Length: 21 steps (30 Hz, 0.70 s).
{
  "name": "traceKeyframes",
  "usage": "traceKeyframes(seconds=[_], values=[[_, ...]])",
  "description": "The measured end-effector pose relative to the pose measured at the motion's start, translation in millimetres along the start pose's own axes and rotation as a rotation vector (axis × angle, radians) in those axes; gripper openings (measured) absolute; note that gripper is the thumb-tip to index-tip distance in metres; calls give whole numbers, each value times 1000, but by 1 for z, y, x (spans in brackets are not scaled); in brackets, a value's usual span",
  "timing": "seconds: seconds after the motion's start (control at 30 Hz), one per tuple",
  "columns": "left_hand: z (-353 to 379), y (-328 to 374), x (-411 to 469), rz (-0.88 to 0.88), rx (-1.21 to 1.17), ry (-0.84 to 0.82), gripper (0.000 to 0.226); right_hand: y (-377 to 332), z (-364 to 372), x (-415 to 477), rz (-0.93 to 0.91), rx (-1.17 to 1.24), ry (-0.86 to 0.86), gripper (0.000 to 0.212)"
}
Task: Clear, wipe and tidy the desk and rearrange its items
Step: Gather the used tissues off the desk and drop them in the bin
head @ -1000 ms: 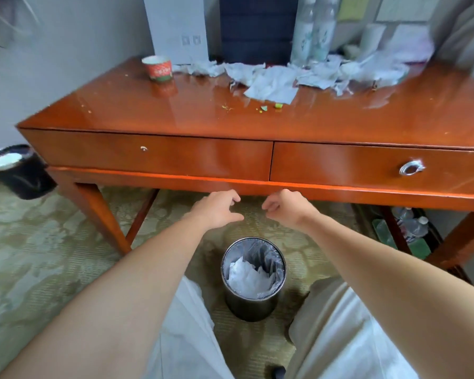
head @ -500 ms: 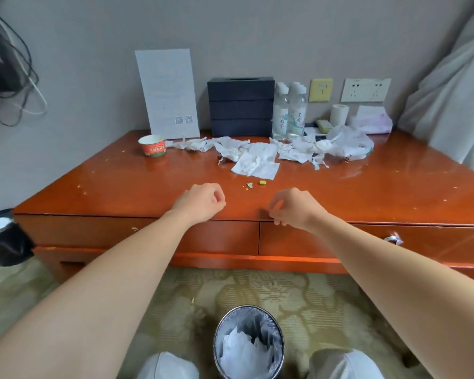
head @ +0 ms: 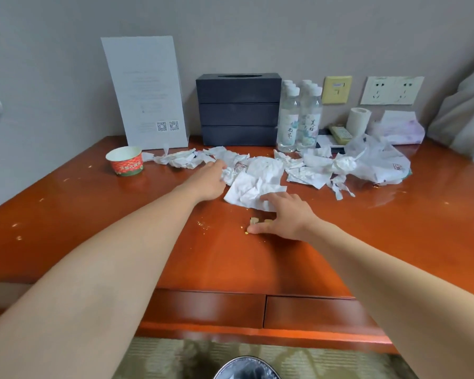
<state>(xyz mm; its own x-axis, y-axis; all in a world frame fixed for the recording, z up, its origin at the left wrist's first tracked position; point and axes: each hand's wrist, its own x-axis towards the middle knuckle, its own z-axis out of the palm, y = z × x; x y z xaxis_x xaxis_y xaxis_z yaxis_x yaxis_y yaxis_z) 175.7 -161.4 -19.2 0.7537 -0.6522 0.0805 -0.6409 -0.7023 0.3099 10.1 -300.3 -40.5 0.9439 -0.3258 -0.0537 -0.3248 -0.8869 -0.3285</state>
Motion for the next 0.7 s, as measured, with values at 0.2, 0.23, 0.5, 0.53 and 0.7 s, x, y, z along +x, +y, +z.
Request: traceKeyframes(seconds=[0.2, 0.23, 0.5, 0.53, 0.7], values=[[8, -4, 30, 68, 50, -90, 45, 10, -9, 22, -37, 56, 27, 70], [9, -5, 30, 83, 61, -110, 42, 11, -9, 25, -35, 54, 21, 67], [3, -27, 1, 43, 63, -1, 10, 16, -17, 31, 33, 44, 140, 15], [2, -29, -5, 28, 45, 8, 6, 17, -19, 29, 67, 26, 168, 10], [-11, -38, -33, -19, -21, 14, 5, 17, -32, 16, 105, 145, 241, 6]])
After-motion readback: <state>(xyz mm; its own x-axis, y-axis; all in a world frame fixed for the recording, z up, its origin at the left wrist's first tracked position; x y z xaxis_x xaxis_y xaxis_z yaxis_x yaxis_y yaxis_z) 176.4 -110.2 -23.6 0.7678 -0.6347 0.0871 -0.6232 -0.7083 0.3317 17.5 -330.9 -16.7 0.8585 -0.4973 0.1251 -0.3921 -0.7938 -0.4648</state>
